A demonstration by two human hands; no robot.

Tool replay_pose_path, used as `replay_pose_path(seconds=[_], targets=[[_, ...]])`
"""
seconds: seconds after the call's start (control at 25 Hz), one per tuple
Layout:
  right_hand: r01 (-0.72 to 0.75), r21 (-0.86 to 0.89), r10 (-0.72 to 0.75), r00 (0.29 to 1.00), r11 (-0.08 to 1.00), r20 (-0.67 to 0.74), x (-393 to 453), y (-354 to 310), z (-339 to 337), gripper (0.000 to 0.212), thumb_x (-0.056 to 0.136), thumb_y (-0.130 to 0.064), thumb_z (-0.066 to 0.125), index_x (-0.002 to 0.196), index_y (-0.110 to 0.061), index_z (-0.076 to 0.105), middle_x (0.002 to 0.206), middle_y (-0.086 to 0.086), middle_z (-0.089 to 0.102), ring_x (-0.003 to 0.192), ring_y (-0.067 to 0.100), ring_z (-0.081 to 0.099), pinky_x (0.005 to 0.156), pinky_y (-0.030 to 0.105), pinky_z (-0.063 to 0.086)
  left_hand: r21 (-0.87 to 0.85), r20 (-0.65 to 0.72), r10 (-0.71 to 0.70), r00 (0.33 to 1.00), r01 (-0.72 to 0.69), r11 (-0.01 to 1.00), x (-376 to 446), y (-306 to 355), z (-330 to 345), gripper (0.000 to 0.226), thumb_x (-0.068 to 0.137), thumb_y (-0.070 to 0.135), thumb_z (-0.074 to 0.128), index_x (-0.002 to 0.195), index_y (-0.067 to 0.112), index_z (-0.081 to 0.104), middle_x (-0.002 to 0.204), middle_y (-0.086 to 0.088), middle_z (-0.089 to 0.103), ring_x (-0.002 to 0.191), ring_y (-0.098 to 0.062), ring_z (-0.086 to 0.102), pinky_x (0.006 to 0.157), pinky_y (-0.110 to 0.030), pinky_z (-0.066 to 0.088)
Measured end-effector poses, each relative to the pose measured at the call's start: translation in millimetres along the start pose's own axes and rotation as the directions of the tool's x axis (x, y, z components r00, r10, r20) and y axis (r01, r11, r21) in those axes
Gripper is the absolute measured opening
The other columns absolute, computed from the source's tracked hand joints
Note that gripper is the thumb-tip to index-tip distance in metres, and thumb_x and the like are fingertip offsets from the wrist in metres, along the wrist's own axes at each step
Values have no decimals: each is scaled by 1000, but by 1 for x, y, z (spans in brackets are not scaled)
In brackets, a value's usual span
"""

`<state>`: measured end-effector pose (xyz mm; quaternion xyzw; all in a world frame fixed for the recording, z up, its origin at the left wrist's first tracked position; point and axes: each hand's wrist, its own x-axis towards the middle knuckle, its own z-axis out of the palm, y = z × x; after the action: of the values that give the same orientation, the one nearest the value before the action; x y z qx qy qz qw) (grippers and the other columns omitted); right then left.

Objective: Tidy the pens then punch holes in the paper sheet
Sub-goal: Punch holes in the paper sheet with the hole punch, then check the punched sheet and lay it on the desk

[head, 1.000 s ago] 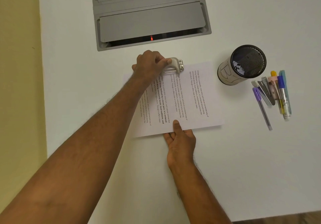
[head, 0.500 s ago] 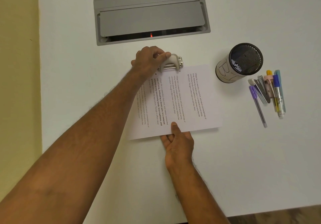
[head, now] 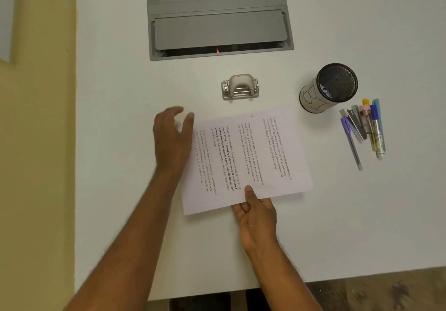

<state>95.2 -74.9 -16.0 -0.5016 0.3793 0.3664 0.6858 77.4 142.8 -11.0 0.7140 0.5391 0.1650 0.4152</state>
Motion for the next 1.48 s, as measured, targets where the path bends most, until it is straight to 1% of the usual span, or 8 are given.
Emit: replay_pose_path(seconds=[0.16,0.28,0.4,0.72,0.84,0.96,1.12,1.48], targets=[[3,11,-3,999,1000,44,-12,3,-2,30,100,-4,64,127,-15,69,119,10,78,108,26,76,87,43,65,-207,-42,-331,943,316,926,-56,-27,-24,56,94,39,74,142,25,49,136,0,59,122,-19,61,99,-34,50],[-12,21,11,997,1000,72,-16,10,0,29,100,-4,64,126,-16,69,118,11,78,106,25,77,86,43,65,-474,282,-461,842,539,696,-77,-42,-33,38,97,26,73,132,18,60,119,-3,77,98,-20,77,77,-33,62],[-18,18,16,996,1000,85,-17,14,-3,27,99,-3,64,122,-18,70,117,10,79,103,24,78,86,44,65,-461,443,-428,788,610,645,-85,-54,-38,21,102,19,66,123,18,69,111,-4,81,94,-24,79,77,-39,65],[60,9,-60,998,998,8,11,-30,-34,32,96,-13,71,128,-9,69,122,14,76,114,30,74,83,47,65,-413,461,-383,800,576,706,-80,-71,-45,18,104,21,63,121,22,70,109,0,82,93,-23,80,75,-36,65],[151,-183,-155,988,971,-4,32,-67,-43,25,95,-19,73,118,-14,75,117,9,79,114,27,74,86,40,64,-392,476,-362,802,561,729,-76,-75,-50,19,104,25,63,122,24,70,110,0,81,95,-23,80,76,-37,65],[284,-450,-251,959,847,132,45,-96,-36,18,94,-17,73,112,-17,77,111,4,81,110,24,75,91,37,61,-388,484,-335,809,541,746,-73,-75,-53,17,104,26,63,119,27,71,110,2,82,94,-21,80,73,-33,65],[420,-641,-211,901,642,378,48,-121,-11,19,96,-17,71,114,-22,74,109,2,81,99,20,78,74,27,61,-406,468,-303,830,506,761,-71,-71,-57,15,102,29,65,116,31,72,108,5,82,93,-18,80,69,-27,64],[692,-541,-376,718,479,586,13,-145,0,28,102,-11,64,116,-34,71,119,-8,78,111,11,74,85,17,59,-523,403,-123,907,339,782,-70,-57,-70,22,96,24,70,115,33,76,119,4,79,110,-16,75,91,-27,62]])
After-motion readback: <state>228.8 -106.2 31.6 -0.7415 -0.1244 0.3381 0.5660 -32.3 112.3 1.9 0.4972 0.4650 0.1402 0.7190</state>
